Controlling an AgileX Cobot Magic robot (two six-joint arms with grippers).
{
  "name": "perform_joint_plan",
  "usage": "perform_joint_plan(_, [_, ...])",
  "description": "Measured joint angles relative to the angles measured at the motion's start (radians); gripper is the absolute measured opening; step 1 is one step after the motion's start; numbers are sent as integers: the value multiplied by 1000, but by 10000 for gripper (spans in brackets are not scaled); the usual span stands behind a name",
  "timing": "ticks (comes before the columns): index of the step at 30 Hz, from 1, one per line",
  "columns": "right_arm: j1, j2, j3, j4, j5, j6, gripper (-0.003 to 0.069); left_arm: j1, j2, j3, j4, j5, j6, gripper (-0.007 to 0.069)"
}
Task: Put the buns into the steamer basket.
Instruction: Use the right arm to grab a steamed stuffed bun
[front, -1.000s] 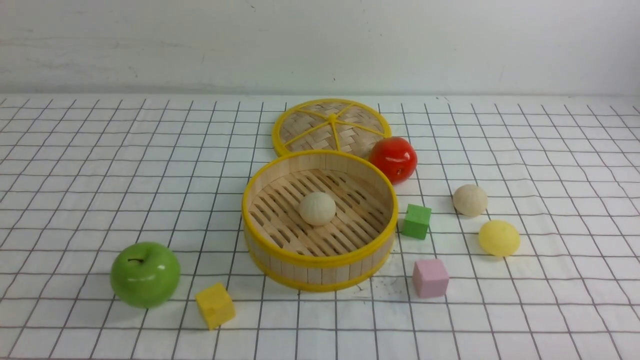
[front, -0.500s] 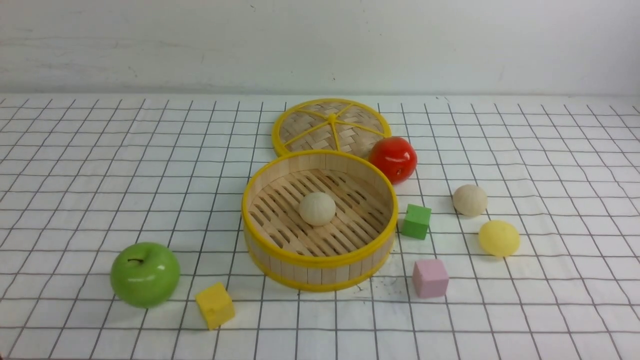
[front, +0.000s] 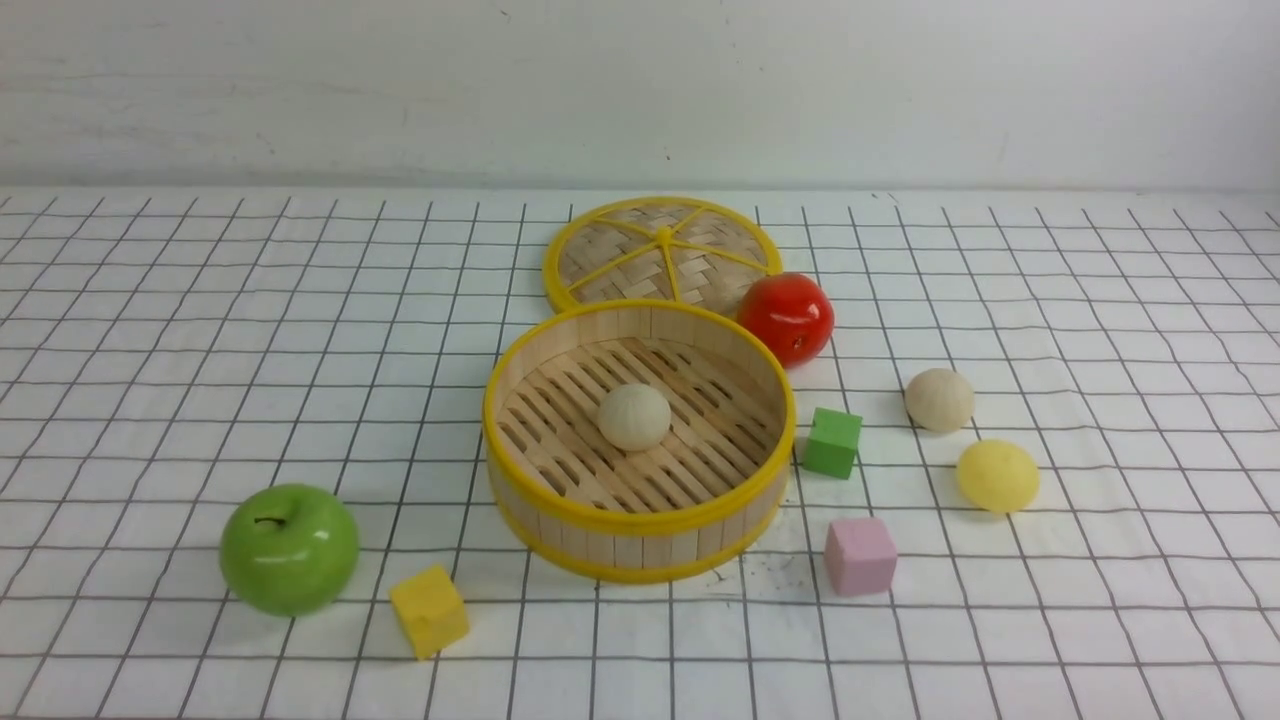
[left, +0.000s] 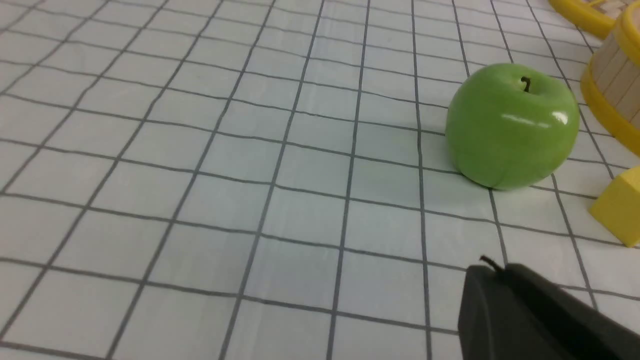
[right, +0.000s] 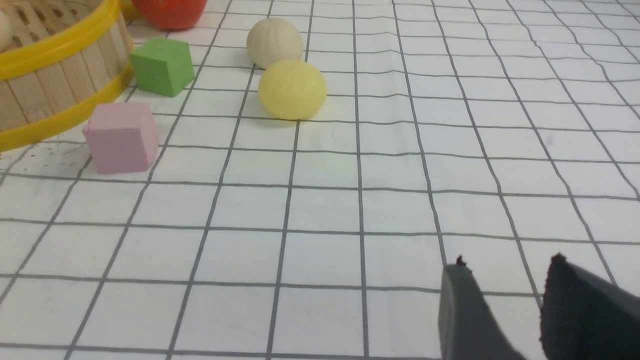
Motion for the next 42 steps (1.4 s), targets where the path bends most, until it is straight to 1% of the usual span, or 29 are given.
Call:
perform_joint_plan(8, [0,0,0,0,0,0,241,2,0,1,-28,-4,0,26])
perform_joint_plan(35, [0,0,2,1,-18,0,241,2,0,2,-28,-4,0,53])
perform_joint_plan(38, [0,0,11,2,-123,30,241,2,0,2,-28,-4,0,57])
perform_joint_plan(39, [0,0,11,2,-132,34,241,2,0,2,-28,-4,0,57])
perform_joint_plan(40, [0,0,11,2,-221,88,241,2,0,2,-28,-4,0,59])
perform_joint_plan(41, [0,0,11,2,-231,95,241,2,0,2,-28,-4,0,59])
perform_joint_plan(42, [0,0,11,2,-320,164,241,2,0,2,-28,-4,0,62])
